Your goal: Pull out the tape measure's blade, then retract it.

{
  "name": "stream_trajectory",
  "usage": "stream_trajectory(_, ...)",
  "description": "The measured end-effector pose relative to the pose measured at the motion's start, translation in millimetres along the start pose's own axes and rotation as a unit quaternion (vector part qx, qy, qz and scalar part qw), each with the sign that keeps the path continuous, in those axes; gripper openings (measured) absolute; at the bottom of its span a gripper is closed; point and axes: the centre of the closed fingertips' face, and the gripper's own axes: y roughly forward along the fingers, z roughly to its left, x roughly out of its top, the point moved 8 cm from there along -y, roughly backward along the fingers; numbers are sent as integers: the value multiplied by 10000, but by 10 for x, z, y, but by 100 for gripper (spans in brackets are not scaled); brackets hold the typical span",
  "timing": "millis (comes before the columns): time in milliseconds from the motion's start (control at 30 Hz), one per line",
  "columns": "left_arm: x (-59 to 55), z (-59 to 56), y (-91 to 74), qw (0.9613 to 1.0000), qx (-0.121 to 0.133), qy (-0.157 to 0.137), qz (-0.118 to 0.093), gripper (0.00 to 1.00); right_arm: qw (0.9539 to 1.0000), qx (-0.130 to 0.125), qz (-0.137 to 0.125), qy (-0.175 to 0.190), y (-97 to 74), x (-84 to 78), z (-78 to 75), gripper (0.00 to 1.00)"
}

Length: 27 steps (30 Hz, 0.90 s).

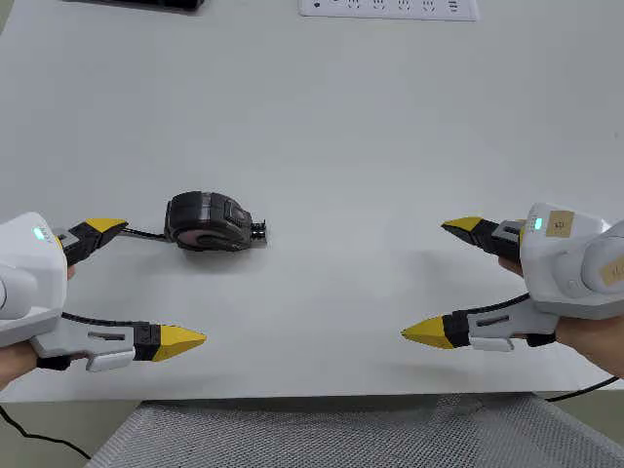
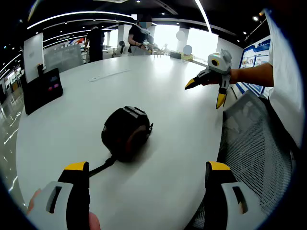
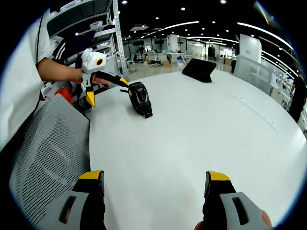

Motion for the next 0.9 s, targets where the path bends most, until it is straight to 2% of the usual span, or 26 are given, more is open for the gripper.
stream_trajectory(733,-6,16,8,10000,24,21,27,99,9999,-77,-54,-52,-5,18,-23,89)
stream_trajectory(900,6,32,-4,10000,68,36,-46,99,9999,-76,-73,-67,0,24,-16,88)
